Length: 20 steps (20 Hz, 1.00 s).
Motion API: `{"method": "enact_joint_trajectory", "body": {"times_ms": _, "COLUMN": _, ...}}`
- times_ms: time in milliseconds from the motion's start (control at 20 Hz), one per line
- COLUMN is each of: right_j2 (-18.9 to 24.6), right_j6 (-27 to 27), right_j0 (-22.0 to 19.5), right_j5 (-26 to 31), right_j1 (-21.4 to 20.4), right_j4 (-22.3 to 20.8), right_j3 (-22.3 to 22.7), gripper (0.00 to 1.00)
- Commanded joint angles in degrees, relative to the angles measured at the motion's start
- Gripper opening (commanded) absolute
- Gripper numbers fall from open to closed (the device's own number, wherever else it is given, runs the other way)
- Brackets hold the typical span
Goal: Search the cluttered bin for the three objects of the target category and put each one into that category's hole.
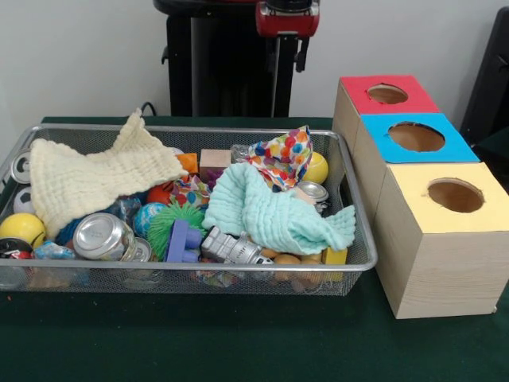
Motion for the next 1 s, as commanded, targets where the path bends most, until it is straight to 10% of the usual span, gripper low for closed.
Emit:
{"method": "enact_joint_trajectory", "body": {"times_ms": 50, "right_j2": 0.76, "right_j6": 9.13, "right_j0": 1.37, "right_j5": -5.99, "right_j1": 5.00, "right_j4": -0.13, "right_j3": -8.47, "gripper": 1.00}}
{"method": "enact_joint_trajectory", "body": {"times_ms": 1000, "right_j2": -0.12, "right_j6": 8.20, "right_j0": 1.87, "right_j5": -9.96, "right_j1": 12.80, "right_j4": 0.58, "right_j3": -12.32, "gripper": 1.00}}
